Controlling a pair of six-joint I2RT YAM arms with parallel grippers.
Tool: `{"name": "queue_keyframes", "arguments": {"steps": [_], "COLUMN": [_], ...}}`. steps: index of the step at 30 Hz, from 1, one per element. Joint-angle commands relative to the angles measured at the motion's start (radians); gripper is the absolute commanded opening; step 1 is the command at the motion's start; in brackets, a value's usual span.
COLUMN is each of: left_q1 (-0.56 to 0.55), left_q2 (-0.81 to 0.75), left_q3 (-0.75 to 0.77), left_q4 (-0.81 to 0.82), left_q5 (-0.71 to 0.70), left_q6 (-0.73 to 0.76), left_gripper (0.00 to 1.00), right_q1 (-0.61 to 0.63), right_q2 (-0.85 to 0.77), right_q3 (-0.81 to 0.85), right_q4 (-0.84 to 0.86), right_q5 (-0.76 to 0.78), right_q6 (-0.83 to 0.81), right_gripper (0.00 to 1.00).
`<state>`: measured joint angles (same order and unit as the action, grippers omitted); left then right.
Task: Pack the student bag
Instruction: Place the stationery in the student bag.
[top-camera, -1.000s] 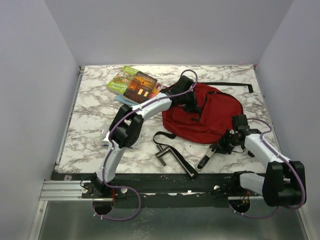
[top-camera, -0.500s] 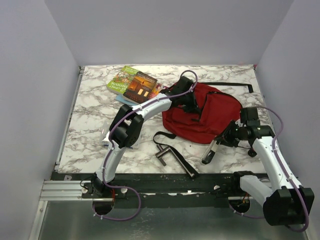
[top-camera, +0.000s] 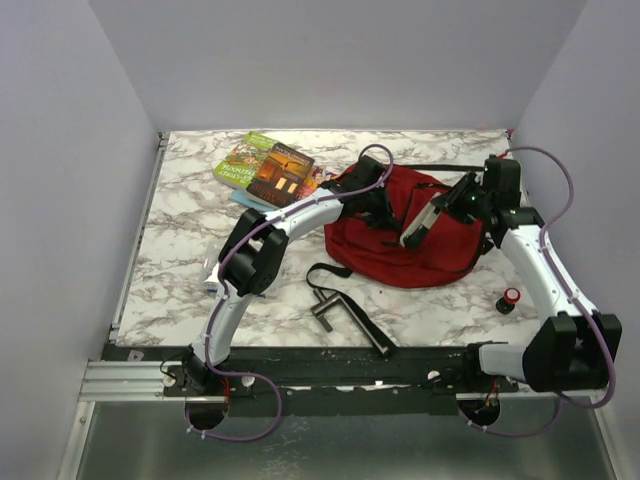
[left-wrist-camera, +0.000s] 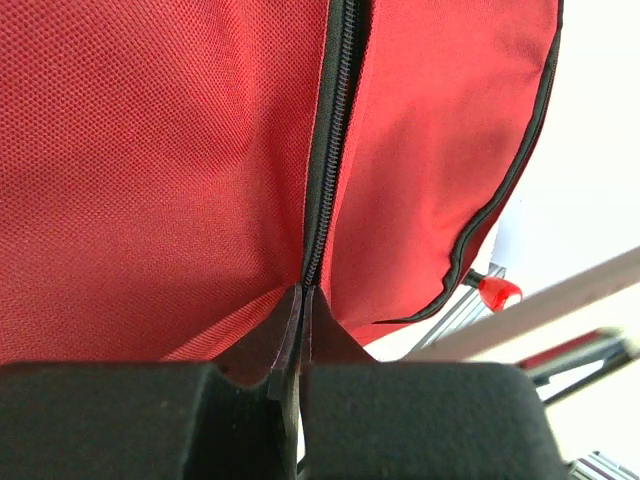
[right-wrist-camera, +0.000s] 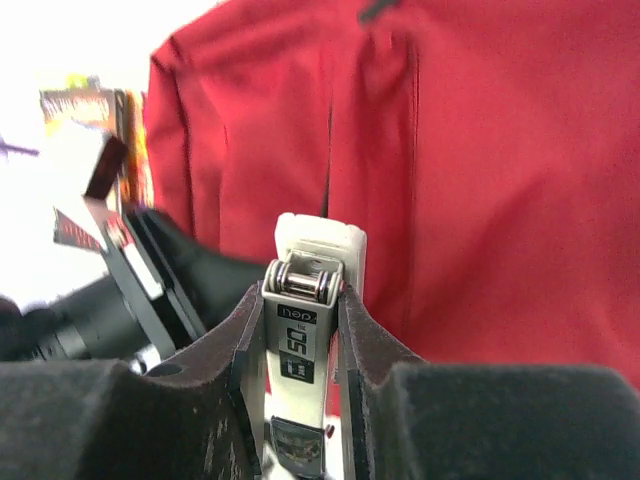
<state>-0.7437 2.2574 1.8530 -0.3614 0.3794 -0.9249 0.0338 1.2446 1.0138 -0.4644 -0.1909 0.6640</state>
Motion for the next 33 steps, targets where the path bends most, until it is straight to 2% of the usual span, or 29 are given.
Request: {"name": "queue_keyframes", "arguments": {"steps": [1,4,8,14,18,22,29,33], "left_q1": [-0.003,-0.004,-0.002,0.002,0.007,0.013,0.007,0.006], "left_q2": [-0.02,-0.02,-0.033,-0.073,-0.096,-0.099,-0.127,-0.145], "left_q3": [-0.003,-0.003,-0.021,-0.083,-0.138,-0.167,-0.23,-0.23], "left_q4": [0.003,0.013,0.047,0.145,0.219,0.289,0.435,0.44], "left_q5": [0.051,0.063,0.069,0.064,0.067,0.101,0.145,0.121], "left_q6": [-0.045,-0.068,-0.088,-0.118,-0.134,-0.152,-0.143,-0.078], "left_gripper": [0.0,0.0,0.0,0.0,0.0,0.0,0.0,0.0], "right_q1": [0.0,0.001,0.001,0.001,-0.002,-0.027,-0.051,-0.05], "right_q2": [0.077,0.127,0.157,0.182,0.186,0.187,0.316,0.411], "right_q3": [0.06,0.071,-0.019,-0.18,-0.255,-0.308,-0.178,-0.064], "right_q4": [0.3,0.38,0.598,0.707,0.639,0.647,0.517,0.341], "right_q5": [0.101,0.134,0.185,0.243,0.274,0.198,0.092,0.031], "right_q6": [0.008,-0.011,-0.008,0.081,0.179,0.281,0.437,0.465], "right_gripper": [0.01,0.01,0.01,0.01,0.01,0.01,0.01,0.01]}}
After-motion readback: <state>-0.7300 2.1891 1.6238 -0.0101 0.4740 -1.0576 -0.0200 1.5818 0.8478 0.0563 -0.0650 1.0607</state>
